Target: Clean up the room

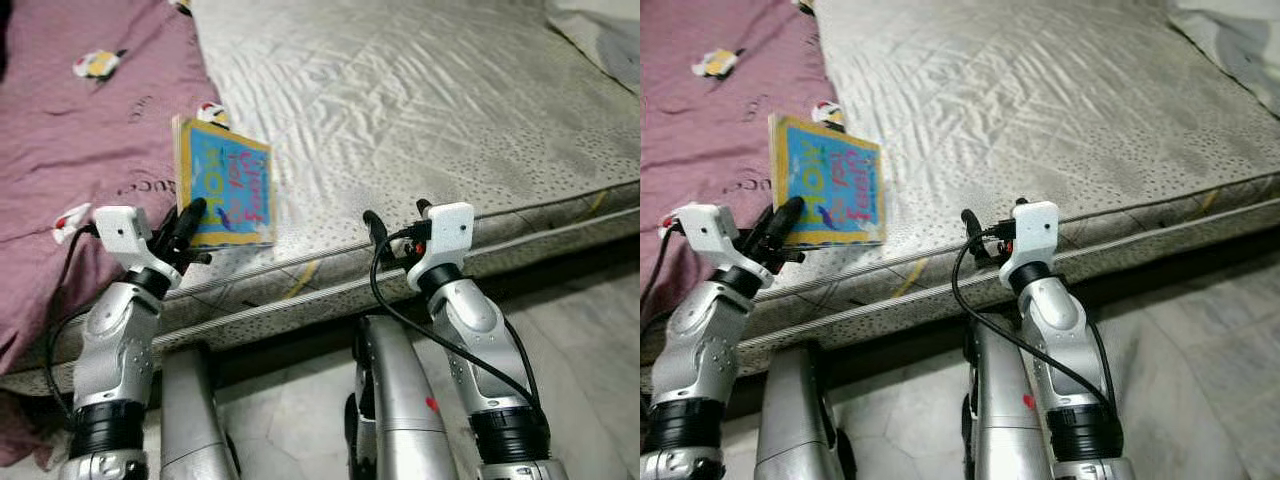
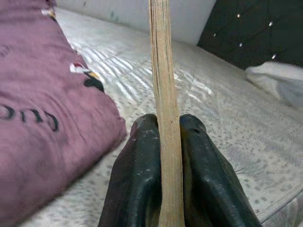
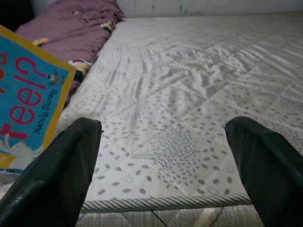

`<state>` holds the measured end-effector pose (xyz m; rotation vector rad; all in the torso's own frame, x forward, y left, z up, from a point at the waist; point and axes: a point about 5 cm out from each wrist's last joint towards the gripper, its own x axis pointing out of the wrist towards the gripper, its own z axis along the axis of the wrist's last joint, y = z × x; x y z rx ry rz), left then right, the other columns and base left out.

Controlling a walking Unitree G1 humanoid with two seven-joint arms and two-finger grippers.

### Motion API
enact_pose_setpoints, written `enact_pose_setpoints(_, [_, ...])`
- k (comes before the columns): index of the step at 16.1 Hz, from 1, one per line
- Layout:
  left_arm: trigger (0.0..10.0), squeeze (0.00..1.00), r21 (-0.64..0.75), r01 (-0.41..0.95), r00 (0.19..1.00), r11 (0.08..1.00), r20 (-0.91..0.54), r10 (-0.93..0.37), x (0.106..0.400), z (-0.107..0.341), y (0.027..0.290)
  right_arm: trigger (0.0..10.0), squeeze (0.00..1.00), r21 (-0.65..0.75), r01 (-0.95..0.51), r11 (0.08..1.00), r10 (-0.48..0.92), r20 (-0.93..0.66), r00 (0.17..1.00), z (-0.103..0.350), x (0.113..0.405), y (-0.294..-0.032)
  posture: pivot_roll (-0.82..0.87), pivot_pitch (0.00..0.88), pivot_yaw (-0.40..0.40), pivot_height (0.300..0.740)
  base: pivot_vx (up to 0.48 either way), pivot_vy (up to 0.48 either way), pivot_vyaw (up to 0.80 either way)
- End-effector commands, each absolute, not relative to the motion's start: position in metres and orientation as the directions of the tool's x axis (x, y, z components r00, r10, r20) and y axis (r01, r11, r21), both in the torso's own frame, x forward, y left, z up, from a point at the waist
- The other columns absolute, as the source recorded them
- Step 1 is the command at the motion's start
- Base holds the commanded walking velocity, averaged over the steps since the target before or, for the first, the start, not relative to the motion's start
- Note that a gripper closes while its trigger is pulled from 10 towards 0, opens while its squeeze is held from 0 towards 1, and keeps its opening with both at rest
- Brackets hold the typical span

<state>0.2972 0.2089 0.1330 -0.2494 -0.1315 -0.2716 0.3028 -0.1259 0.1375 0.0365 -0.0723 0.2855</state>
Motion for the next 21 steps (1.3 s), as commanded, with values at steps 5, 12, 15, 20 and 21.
enact_pose_setpoints(5, [0.0, 0.00, -0.065, 0.276, 0.950, 0.959, 0.173, -0.262, 0.288, 0.144, 0.212, 10.0, 0.00, 0.087, -0.228, 0.970, 0.216, 0.127, 0.968, 0.140, 0.310, -0.127, 0.04, 0.010, 0.014, 0.472, 0.000, 0.000, 0.00])
enact_pose_setpoints(12, [0.0, 0.00, 0.008, 0.304, 0.933, 0.953, 0.199, -0.300, 0.296, 0.153, 0.202, 10.0, 0.00, 0.090, -0.227, 0.970, 0.206, 0.199, 0.958, 0.157, 0.323, -0.131, 0.04, 0.003, 0.021, 0.537, 0.000, 0.000, 0.00])
enact_pose_setpoints(15, [0.0, 0.00, 0.002, 0.304, 0.935, 0.953, 0.192, -0.299, 0.297, 0.151, 0.200, 10.0, 0.00, 0.100, -0.226, 0.969, 0.204, 0.193, 0.960, 0.154, 0.320, -0.127, 0.03, 0.003, 0.023, 0.567, 0.000, 0.000, 0.00])
enact_pose_setpoints(20, [0.0, 0.00, 0.012, 0.292, 0.939, 0.956, 0.185, -0.289, 0.299, 0.150, 0.200, 10.0, 0.00, 0.093, -0.227, 0.969, 0.205, 0.197, 0.959, 0.154, 0.320, -0.126, 0.03, 0.007, 0.021, 0.622, 0.000, 0.000, 0.00])
enact_pose_setpoints(21, [0.0, 0.00, 0.029, 0.279, 0.944, 0.960, 0.174, -0.280, 0.299, 0.148, 0.200, 10.0, 0.00, 0.089, -0.220, 0.971, 0.200, 0.198, 0.960, 0.155, 0.320, -0.127, 0.03, 0.008, 0.020, 0.632, 0.000, 0.000, 0.00])
